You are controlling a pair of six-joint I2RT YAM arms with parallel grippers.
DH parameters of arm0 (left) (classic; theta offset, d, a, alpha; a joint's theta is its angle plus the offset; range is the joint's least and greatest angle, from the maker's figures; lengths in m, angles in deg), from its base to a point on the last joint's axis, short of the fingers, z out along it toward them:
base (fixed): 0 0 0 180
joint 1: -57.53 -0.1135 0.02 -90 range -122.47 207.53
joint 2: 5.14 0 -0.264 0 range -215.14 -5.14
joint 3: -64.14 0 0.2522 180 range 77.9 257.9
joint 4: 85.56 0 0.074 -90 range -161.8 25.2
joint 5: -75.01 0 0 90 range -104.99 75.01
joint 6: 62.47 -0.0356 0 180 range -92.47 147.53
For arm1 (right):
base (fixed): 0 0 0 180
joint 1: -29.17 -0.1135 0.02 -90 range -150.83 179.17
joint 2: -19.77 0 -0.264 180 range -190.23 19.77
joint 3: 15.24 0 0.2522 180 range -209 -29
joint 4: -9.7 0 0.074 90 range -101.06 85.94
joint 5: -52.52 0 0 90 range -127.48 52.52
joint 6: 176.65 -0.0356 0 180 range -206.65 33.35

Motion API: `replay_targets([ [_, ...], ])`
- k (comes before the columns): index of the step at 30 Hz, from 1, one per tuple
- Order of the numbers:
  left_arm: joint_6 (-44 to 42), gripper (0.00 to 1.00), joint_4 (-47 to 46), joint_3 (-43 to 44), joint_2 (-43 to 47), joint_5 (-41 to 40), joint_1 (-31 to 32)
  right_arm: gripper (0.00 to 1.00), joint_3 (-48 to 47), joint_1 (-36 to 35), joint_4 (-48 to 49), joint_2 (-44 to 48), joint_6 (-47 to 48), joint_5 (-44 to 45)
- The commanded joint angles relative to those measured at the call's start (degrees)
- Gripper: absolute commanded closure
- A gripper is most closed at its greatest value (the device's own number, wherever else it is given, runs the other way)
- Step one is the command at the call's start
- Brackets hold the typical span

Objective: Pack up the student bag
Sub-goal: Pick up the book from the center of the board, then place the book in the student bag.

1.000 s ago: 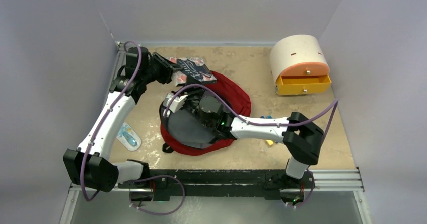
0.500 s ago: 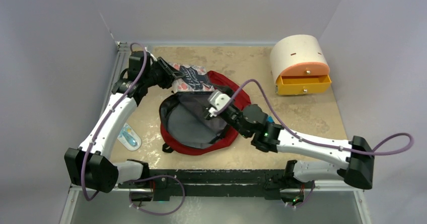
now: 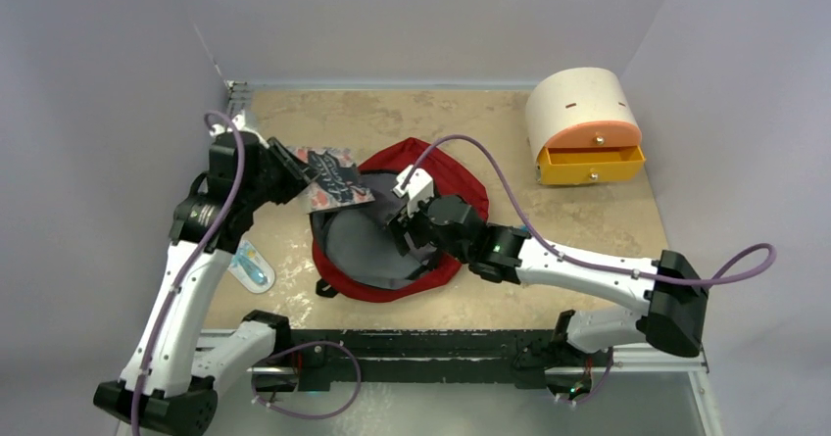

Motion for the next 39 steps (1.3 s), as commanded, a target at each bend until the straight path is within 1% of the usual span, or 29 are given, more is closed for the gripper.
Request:
replay_targets([
  [1, -1.36, 1.0, 6.34, 6.33, 4.01, -14.26, 0.1, 0.21, -0.17, 0.04, 1.88, -2.7, -2.25, -1.39],
  [5, -1.01, 1.0, 9.96, 8.3, 6.03, -19.74, 0.1, 0.17, -1.42, 0.07, 5.03, -10.02, 3.63, 3.06],
  [6, -0.93, 1.0, 10.5, 8.5, 6.43, -20.71, 0.1, 0.16, -1.85, 0.03, 5.92, -12.02, 6.43, 4.93],
  [8, -0.71, 1.0, 11.51, 8.99, 6.95, -22.33, 0.1, 0.12, -3.86, 0.03, 6.28, -16.34, 9.95, 7.57],
  [14, -0.37, 1.0, 14.03, 10.49, 7.97, -25.32, 0.1, 0.08, -6.44, -0.04, 7.64, -22.66, 16.6, 11.64],
  [21, 1.15, 1.0, 14.97, 9.48, 8.49, -24.8, 0.1, 0.05, -6.41, -0.47, 8.73, -27.7, 22.42, 18.39],
  [27, 1.64, 1.0, 13.79, 8.32, 8.08, -23.16, 0.1, 0.05, -6.76, -1.02, 9.07, -29.74, 23.67, 18.89],
  [36, 1.67, 1.0, 12.76, 7.16, 7.59, -21.53, 0.1, 0.04, -8.82, -3.62, 9.33, -31.84, 24.67, 19.12],
  [39, 2.04, 1.0, 12.49, 6.52, 7.53, -20.9, 0.1, 0.03, -9.45, -4.07, 9.03, -33.24, 25.34, 20.65],
])
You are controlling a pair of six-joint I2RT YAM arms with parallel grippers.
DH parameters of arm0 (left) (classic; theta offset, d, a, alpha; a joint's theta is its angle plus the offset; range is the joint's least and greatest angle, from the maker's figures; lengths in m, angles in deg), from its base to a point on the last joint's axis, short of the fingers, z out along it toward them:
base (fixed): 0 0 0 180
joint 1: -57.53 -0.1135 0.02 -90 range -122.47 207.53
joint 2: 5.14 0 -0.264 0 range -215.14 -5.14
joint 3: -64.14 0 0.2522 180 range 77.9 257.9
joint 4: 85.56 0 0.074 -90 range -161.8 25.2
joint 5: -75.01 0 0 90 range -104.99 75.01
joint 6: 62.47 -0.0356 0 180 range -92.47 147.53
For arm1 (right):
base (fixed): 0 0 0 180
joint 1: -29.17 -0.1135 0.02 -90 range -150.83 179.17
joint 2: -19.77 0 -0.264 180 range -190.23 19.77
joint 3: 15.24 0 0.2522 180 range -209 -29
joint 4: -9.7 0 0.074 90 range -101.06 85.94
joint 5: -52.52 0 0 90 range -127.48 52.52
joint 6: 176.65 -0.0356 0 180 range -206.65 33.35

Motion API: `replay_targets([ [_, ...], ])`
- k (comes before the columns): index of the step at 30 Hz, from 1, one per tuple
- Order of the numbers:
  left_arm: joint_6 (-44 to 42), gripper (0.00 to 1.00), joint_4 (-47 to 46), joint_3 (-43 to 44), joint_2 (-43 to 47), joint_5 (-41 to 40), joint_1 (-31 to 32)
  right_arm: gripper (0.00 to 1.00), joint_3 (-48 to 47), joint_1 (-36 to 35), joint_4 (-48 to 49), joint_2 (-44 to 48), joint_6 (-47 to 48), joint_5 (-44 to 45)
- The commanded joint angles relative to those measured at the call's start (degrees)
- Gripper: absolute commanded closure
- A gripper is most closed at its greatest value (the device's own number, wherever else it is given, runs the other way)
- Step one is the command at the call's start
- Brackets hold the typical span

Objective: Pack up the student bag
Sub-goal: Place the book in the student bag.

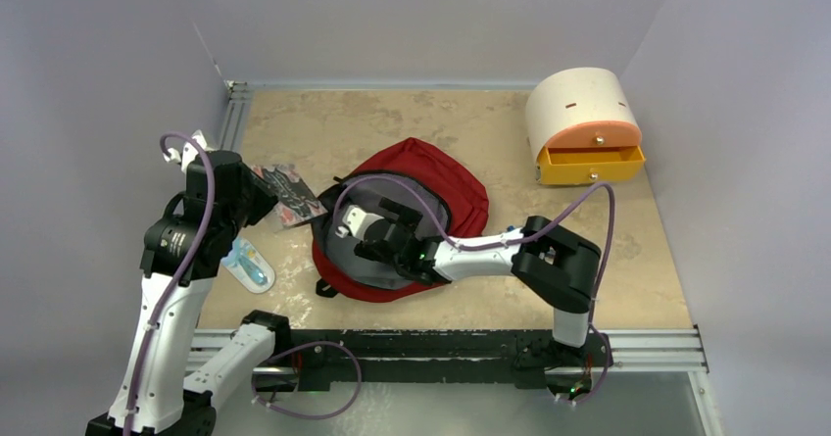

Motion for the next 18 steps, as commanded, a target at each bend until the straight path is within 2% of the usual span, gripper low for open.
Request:
replay_targets([
  [1, 1.72, 1.0, -6.11, -0.17, 0.45, 1.18, 0.12, 0.03, -2.81, -0.82, 1.66, -1.46, 1.65, 4.04],
  [10, 1.75, 1.0, -6.87, -0.77, 0.18, 2.54, 0.12, 0.02, -3.34, -0.82, 1.16, -6.18, 4.04, 11.47],
  [18, 1.39, 1.0, -6.87, -0.47, 0.49, 2.19, 0.12, 0.16, -2.46, -0.74, 2.79, -2.99, 4.01, 10.69],
])
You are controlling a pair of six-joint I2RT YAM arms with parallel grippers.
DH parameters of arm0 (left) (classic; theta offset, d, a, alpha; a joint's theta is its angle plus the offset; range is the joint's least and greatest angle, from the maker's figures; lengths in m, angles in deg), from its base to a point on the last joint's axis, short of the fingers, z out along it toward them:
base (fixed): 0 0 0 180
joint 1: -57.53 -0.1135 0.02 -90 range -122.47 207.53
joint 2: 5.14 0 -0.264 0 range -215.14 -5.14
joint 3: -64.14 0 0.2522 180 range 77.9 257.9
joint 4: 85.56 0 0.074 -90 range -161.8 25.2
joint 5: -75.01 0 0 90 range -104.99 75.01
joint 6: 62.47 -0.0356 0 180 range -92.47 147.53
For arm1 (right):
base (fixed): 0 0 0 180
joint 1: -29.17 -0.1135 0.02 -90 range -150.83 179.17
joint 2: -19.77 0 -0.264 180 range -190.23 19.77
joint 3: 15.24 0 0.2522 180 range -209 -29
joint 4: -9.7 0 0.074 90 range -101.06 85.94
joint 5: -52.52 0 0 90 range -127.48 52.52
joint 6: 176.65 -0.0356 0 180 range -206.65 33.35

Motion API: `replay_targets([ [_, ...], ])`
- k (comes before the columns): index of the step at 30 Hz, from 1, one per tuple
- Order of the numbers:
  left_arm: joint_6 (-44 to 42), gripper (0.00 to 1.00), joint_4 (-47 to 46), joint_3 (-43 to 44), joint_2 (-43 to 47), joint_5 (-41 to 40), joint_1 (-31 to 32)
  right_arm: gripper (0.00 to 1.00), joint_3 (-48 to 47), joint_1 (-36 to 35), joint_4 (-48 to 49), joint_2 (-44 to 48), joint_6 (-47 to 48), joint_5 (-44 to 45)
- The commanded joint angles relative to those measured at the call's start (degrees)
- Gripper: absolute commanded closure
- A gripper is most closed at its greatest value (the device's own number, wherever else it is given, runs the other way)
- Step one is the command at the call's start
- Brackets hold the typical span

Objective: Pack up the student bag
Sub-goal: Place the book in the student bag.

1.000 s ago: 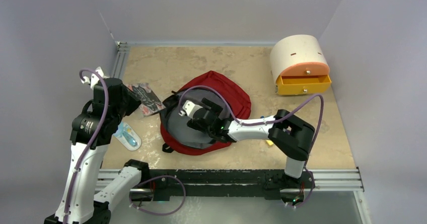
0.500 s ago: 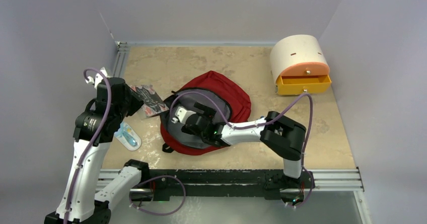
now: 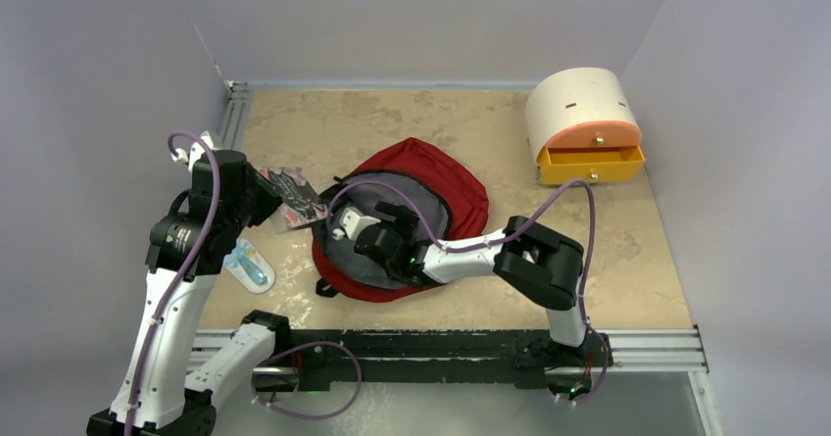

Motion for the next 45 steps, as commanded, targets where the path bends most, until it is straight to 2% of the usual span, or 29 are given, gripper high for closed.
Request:
replay_targets([
  [1, 0.75, 1.0, -6.02, 1.4, 1.01, -0.05, 0.12, 0.16, 0.21, 0.38, 1.35, 2.38, 1.05, 2.1],
  [3, 0.75, 1.0, -6.01, 1.41, 1.05, 0.02, 0.12, 0.17, 0.14, 0.39, 1.66, 2.33, 1.37, 2.62],
  [6, 0.81, 1.0, -6.02, 1.49, 1.09, 0.04, 0.12, 0.25, -0.03, 0.67, 1.76, 2.4, 1.28, 3.51],
  [12, 0.84, 1.0, -6.04, 1.07, 1.09, 0.17, 0.12, 0.52, -0.77, 1.4, 0.56, 3.91, 0.21, 2.91],
  [16, 1.09, 1.0, -6.1, 1.1, 1.27, 0.4, 0.12, 0.66, -2.6, 2.3, -2.73, 4.61, -1.69, 1.57],
  [20, 0.94, 1.0, -6.32, 1.14, 1.28, 0.97, 0.12, 0.78, -4.38, 3.31, -6.02, 6.93, -4.17, -2.97],
  [25, 0.89, 1.0, -8.29, -0.57, 1.41, 4.77, 0.12, 0.99, -7.01, 5.76, -9.95, 9.3, -7.54, -9.82],
  [38, 1.56, 1.0, -26.13, -13.85, 1.69, 25.49, 0.12, 1.0, -18.24, 13.67, -20.61, 9.96, -18.28, -24.88],
  [45, 3.88, 1.0, -31.91, -17.12, -0.66, 29.03, 0.12, 1.0, -19.99, 15.49, -20.27, 11.86, -23.41, -29.1],
])
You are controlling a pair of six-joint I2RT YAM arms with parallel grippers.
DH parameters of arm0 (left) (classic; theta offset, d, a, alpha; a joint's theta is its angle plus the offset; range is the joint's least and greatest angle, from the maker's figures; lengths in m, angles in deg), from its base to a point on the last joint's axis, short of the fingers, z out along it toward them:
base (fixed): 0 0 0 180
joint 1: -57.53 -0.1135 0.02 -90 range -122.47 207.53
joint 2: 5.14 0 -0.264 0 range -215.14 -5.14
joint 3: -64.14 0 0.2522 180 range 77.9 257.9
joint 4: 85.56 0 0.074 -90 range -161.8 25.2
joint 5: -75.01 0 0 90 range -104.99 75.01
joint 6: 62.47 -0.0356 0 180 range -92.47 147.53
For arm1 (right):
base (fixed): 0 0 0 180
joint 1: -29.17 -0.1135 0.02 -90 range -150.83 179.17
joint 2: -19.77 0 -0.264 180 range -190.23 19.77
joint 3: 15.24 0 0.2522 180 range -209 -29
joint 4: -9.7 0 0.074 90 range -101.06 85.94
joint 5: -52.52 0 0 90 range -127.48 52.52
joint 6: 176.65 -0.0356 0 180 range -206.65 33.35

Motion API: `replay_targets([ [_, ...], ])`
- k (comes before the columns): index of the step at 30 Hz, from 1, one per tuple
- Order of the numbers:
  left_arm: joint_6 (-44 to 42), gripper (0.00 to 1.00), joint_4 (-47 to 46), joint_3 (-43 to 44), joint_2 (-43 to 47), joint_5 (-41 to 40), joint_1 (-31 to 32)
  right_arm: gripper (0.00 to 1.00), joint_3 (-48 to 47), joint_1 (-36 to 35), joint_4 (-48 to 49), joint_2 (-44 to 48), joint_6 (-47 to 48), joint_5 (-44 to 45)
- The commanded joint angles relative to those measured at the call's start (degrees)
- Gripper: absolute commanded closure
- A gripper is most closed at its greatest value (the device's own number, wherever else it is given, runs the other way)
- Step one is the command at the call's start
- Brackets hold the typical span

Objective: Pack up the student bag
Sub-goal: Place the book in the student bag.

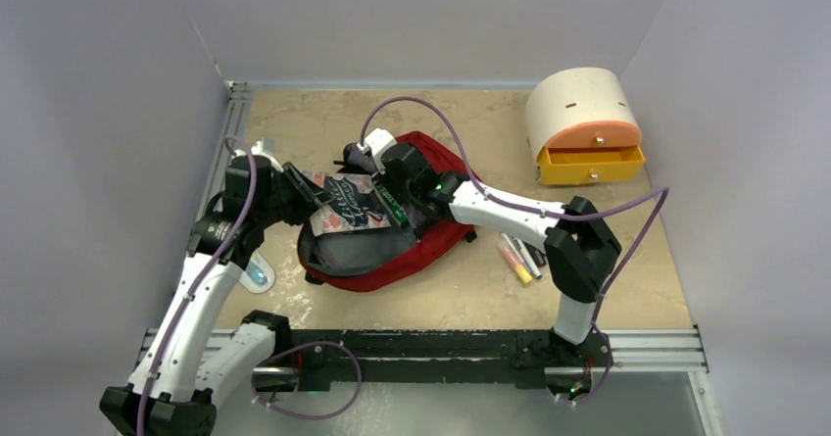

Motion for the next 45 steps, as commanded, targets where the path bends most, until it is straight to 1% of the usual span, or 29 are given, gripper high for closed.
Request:
replay_targets([
  [1, 3.14, 1.0, -11.63, 0.26, -1.14, 4.66, 0.12, 1.0, -3.59, 0.5, 1.7, 4.41, -5.32, -4.25],
  [7, 7.97, 1.0, -11.72, -0.92, -3.19, 2.19, 0.12, 1.0, -3.07, 0.76, 2.82, 5.75, -7.52, -4.58],
  [12, 11.17, 1.0, -14.8, -2.72, -5.4, 4.77, 0.12, 1.0, -2.68, 0.79, 4.38, 7.41, -9.58, -3.91],
  [18, 11.68, 1.0, -15.27, -3.12, -5.62, 4.16, 0.12, 1.0, -2.24, 1.03, 6.35, 9.26, -10.47, -2.43],
  [21, 12.08, 1.0, -17.17, -3.6, -6.42, 4.68, 0.12, 1.0, -2.31, 0.97, 7.02, 9.74, -10.58, -2.4],
  [27, 13.92, 1.0, -25.37, -5.89, -9.08, 6.97, 0.12, 1.0, -2.41, 1.03, 7.21, 10.18, -11.05, -2.74],
  [34, 14.6, 1.0, -34.67, -6.57, -13.34, 9.16, 0.12, 1.0, -1.37, 1.03, 8.3, 11.02, -12.11, -3.75],
  [37, 14.91, 1.0, -43.47, -9.32, -14.44, 10.44, 0.16, 1.0, -1.03, 1.02, 8.76, 11.42, -12.69, -4.36],
  [42, 16.55, 1.0, -54.82, -13.01, -17.52, 10.98, 0.27, 1.0, -0.97, 1.0, 8.77, 11.59, -14.16, -4.89],
  [45, 17.36, 1.0, -60.56, -15.27, -18.18, 7.95, 1.3, 1.0, -0.93, 0.97, 8.8, 11.61, -15.66, -4.81],
])
